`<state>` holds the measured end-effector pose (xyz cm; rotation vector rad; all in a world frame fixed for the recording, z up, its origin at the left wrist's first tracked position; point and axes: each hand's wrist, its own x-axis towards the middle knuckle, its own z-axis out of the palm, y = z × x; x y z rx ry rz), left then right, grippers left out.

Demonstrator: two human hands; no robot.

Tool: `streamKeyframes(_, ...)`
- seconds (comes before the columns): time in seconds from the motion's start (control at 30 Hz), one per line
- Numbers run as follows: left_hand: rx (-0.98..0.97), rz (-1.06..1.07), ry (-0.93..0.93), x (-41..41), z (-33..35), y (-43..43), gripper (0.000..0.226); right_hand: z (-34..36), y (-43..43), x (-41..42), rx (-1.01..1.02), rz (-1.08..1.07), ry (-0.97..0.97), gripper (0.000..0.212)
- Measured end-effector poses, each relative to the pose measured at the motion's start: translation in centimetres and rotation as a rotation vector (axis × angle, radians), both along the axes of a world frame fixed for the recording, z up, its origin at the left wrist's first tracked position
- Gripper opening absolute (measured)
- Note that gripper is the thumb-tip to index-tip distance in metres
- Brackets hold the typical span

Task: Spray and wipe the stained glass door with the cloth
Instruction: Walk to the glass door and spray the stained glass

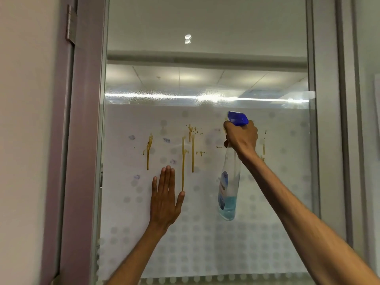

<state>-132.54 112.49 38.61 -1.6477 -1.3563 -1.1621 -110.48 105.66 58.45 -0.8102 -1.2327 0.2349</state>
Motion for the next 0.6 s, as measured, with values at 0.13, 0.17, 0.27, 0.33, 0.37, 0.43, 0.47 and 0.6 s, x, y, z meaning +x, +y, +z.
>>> streamKeyframes(0.13,0.009,0.001,-0.007,0.1,-0.1,0.0,0.076,-0.7,0.0,1.0,-0.036,0.051,0.045,0.015)
streamKeyframes(0.17,0.012,-0.003,-0.015,0.2,-0.2,-0.1,0.077,-0.9,0.0,1.2,-0.054,0.079,0.047,0.010)
streamKeyframes(0.27,0.022,-0.037,0.003,1.3,-1.0,-0.5,0.077,-1.6,-0.1,2.0,-0.116,0.113,0.041,0.023)
streamKeyframes(0.33,0.016,-0.078,0.047,2.7,-1.7,-0.8,0.076,-2.1,-0.2,2.7,-0.142,0.108,0.036,0.028)
streamKeyframes(0.37,0.012,-0.096,0.070,3.7,-2.1,-0.8,0.076,-2.4,-0.2,3.1,-0.143,0.098,0.037,0.027)
streamKeyframes(0.43,-0.004,-0.125,0.102,5.9,-2.6,-0.8,0.075,-2.7,-0.2,4.0,-0.135,0.068,0.041,0.017)
streamKeyframes(0.47,-0.013,-0.141,0.104,7.0,-2.8,-0.8,0.074,-2.9,-0.2,4.5,-0.132,0.055,0.041,0.013)
streamKeyframes(0.6,-0.021,-0.185,0.096,11.6,-2.2,-0.5,0.072,-3.3,0.0,7.1,-0.134,0.006,0.034,0.014)
